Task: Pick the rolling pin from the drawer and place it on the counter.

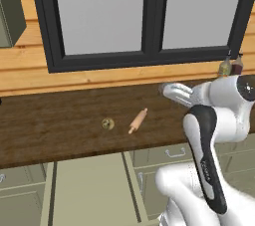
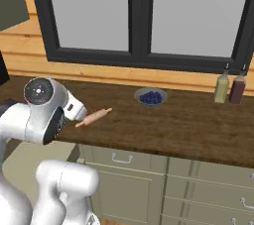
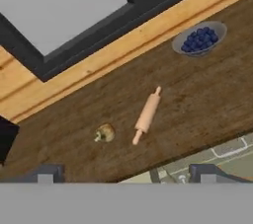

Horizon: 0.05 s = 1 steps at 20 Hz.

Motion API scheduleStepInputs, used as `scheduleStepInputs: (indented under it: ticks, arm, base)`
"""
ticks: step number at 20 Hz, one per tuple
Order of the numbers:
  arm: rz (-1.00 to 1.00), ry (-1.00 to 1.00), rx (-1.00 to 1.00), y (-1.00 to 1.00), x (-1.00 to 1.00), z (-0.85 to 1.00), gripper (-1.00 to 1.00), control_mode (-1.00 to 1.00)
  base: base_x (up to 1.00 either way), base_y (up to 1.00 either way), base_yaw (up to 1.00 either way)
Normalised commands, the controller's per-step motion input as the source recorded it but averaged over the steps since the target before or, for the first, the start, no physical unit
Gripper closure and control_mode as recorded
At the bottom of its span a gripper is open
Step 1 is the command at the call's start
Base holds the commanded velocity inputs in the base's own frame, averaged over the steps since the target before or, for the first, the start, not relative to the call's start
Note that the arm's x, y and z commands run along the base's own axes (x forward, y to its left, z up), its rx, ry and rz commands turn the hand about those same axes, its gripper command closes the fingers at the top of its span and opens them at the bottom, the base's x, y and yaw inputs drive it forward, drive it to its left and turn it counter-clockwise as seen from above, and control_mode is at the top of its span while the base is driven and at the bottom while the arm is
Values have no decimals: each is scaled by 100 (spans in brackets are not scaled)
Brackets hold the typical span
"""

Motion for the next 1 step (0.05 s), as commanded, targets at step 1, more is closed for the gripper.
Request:
scheduleStepInputs:
  ticks: [1]
  arm:
    - [0, -41, 15, -20, -100, 69, -100, -100]
  base:
    - [0, 0, 0]
